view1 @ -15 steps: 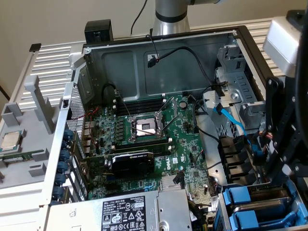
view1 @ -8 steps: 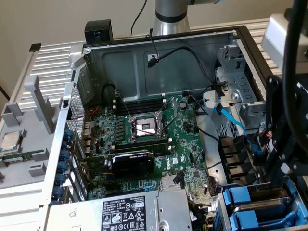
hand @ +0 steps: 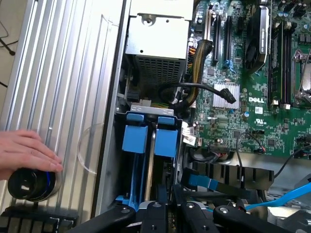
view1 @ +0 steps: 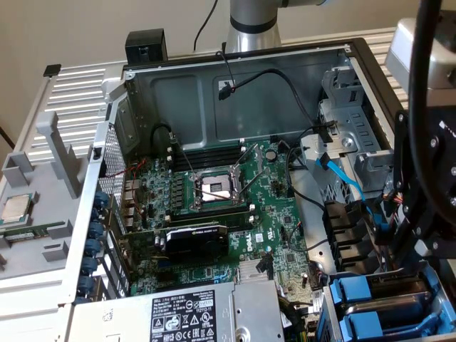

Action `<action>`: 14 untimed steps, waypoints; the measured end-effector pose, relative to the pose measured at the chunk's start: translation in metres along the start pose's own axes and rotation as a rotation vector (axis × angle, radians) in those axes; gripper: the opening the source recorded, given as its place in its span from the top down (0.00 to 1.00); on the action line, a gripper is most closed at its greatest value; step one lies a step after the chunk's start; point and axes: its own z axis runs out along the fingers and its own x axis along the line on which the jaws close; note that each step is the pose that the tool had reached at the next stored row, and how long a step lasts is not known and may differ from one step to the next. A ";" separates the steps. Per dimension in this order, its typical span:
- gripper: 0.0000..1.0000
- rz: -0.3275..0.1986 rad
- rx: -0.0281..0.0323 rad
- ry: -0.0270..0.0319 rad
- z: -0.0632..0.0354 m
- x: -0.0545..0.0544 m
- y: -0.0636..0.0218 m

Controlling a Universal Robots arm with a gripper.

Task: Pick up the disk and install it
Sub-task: 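Insert the first disk wire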

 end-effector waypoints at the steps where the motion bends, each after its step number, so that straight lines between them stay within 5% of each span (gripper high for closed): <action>1: 0.83 0.000 0.0000 0.0000 0.0000 0.000 0.0000; 10: 0.83 0.004 0.0009 -0.0005 0.0001 -0.004 -0.0004; 11: 0.83 0.005 0.0008 0.0013 0.0001 -0.006 -0.0006; 14: 0.83 0.009 -0.0014 0.0227 0.0004 -0.008 -0.0008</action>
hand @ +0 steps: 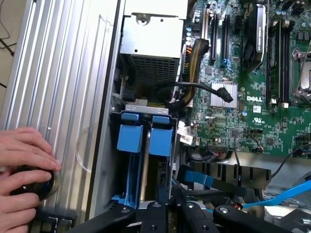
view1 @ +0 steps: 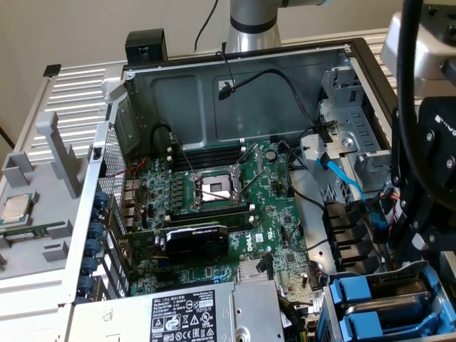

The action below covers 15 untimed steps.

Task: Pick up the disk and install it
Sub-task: 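Insert the first disk wire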

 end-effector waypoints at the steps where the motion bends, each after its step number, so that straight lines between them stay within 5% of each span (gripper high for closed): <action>1: 0.83 0.003 -0.0004 0.0030 0.0002 0.000 0.0000; 4: 0.83 0.019 0.0003 0.0015 0.0006 0.000 0.0006; 15: 0.83 0.145 -0.0053 -0.0205 0.0020 0.001 0.0004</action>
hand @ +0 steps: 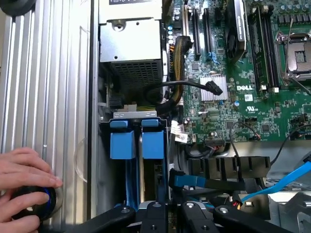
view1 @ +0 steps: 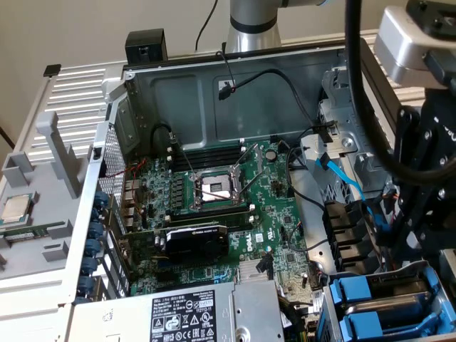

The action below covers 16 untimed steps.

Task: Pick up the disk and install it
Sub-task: 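Insert the first disk wire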

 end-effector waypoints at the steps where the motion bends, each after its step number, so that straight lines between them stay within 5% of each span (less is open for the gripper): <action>1: 0.83 0.001 -0.0002 -0.0012 0.0000 0.001 0.0000; 6: 0.83 0.001 -0.0014 -0.0214 0.0003 0.010 -0.0006; 13: 0.83 -0.006 -0.0038 -0.0640 0.0019 0.016 -0.0012; 16: 0.83 -0.006 -0.0040 -0.0675 0.0026 0.017 -0.0014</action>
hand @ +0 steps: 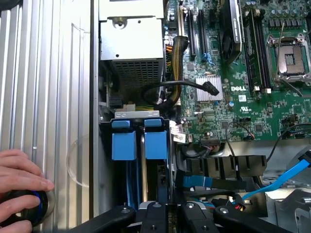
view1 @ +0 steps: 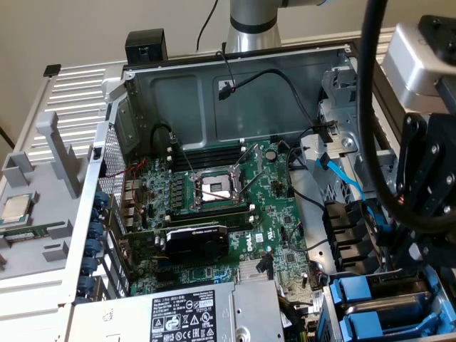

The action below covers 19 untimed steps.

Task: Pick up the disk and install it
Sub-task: 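Insert the first disk wire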

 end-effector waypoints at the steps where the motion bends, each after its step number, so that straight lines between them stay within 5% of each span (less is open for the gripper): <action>1: 0.83 0.000 0.0000 -0.0003 0.0003 0.000 0.0000; 8: 0.83 -0.001 0.0005 -0.0053 0.0010 0.003 -0.0002; 16: 0.83 -0.002 0.0115 -0.0071 0.0038 0.004 0.0028; 19: 0.83 -0.003 0.0202 -0.0066 0.0040 0.003 0.0036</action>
